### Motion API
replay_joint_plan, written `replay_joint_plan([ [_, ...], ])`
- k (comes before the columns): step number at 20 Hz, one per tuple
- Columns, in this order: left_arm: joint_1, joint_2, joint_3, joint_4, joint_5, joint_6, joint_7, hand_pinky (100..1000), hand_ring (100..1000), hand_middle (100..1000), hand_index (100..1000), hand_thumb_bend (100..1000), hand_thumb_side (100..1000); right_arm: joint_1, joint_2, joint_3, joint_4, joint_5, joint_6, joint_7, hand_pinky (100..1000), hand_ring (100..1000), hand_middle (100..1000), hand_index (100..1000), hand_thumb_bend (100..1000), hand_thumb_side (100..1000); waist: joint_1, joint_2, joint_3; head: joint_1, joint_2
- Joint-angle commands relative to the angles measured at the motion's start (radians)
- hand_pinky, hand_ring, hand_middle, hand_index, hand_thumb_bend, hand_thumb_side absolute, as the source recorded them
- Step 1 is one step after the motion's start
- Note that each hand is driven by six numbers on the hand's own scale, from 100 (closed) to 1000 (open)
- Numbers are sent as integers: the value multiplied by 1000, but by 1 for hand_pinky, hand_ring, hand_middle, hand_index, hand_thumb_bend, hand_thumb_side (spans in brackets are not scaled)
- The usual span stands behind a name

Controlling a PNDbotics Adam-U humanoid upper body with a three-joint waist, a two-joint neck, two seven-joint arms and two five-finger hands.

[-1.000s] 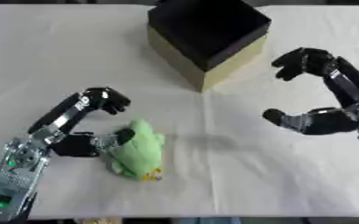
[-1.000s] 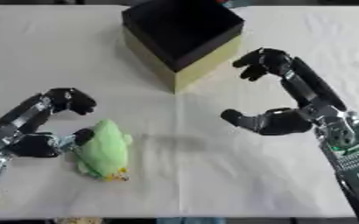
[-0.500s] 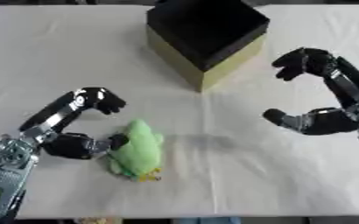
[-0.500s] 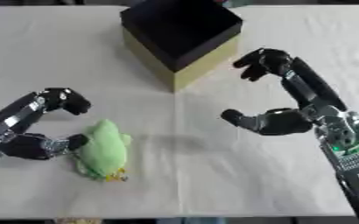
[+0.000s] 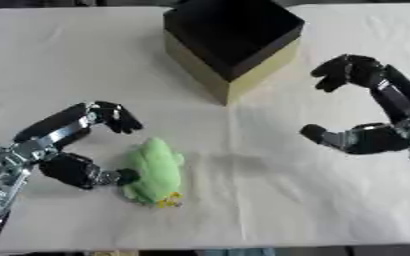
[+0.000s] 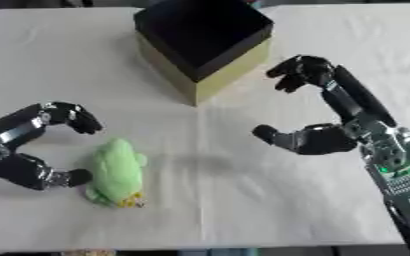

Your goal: Pick up objects on the table and place them in the box.

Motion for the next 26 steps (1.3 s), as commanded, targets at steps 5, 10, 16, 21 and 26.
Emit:
replay_joint_plan([
  [5,-28,15,-32,26,-28,15,-18,732,724,705,791,627,492,-12,-24,-8,-9,3,-2,3,639,665,719,785,548,367,1,-17,-2,3,5],
  [10,-36,2,-55,64,-64,34,9,730,725,710,794,638,492,-12,-22,-8,-8,1,-2,4,639,665,719,785,546,370,0,-18,-2,2,4],
  [16,-40,-11,-77,93,-131,61,97,731,727,714,797,645,494,-13,-21,-6,-8,0,-2,5,639,665,719,785,546,371,-1,-18,-2,4,5],
  [21,-42,-17,-88,102,-195,63,140,734,728,716,799,656,496,-13,-20,-5,-7,-1,-2,7,639,665,719,784,545,372,-3,-18,-2,4,6],
  [26,-43,-21,-94,100,-251,45,163,677,644,633,736,493,443,-14,-19,-4,-7,-2,-2,9,639,665,719,783,543,377,-4,-18,-2,4,6],
])
